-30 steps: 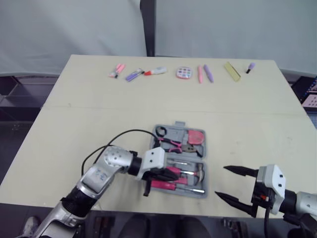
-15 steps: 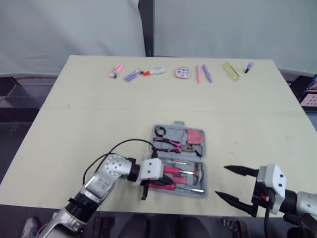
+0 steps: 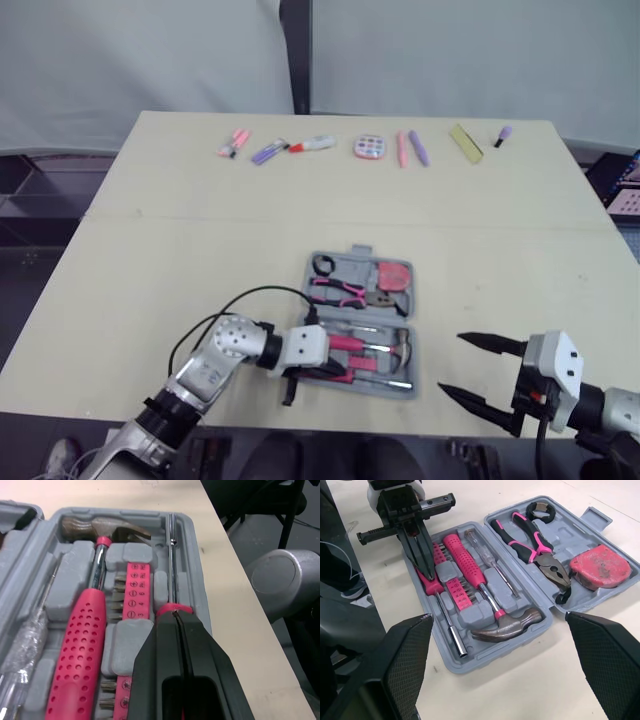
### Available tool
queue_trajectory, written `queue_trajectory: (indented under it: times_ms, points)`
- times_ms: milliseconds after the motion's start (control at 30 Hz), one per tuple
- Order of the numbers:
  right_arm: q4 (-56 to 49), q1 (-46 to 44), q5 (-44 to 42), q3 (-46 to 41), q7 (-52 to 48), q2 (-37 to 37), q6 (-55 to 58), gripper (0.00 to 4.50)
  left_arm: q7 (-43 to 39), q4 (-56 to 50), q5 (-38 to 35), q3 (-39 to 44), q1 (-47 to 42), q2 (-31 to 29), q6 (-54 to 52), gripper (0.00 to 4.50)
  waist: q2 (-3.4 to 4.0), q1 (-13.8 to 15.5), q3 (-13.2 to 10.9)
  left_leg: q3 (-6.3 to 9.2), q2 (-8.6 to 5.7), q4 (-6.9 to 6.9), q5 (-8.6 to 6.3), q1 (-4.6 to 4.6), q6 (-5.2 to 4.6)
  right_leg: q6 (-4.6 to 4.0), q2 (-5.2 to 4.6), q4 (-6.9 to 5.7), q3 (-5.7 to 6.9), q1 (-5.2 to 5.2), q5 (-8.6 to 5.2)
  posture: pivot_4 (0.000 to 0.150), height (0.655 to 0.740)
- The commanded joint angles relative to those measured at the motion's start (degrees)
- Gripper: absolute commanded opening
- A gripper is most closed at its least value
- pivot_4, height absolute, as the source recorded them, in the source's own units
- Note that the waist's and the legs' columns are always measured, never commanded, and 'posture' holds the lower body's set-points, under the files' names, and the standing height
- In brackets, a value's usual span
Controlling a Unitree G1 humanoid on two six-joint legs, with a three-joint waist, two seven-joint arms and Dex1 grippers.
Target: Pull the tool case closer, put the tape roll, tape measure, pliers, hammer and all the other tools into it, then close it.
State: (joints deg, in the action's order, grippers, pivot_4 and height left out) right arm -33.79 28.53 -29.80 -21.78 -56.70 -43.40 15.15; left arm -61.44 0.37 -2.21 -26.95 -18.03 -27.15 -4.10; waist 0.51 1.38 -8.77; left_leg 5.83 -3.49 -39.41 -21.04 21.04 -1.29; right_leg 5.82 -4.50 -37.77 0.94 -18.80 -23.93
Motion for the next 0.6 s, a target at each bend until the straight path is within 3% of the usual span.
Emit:
queue_trajectory:
  times_ms: [33,600]
  points:
    - [-1.58,0.62,-0.83,-2.0,0.36,0.44,-0.48,4.5,-0.13,-0.08,1.13,-0.8,0.63,-0.15,0.48,0.05,0.01,0.0,0.0,0.0,0.0,0.0,0.0,0.0,0.0,0.0,0.0,0.0,0.0,0.0,0.0,0.15,0.7134]
    - [-2.05,1.79,-0.7,-2.88,0.53,0.72,-0.59,4.5,0.35,1.27,5.1,-3.45,1.67,-0.66,0.82,0.05,0.1,0.02,0.17,0.0,-0.01,0.04,0.0,-0.07,-0.01,0.0,-0.01,0.01,-0.01,0.06,0.0,0.15,0.7134]
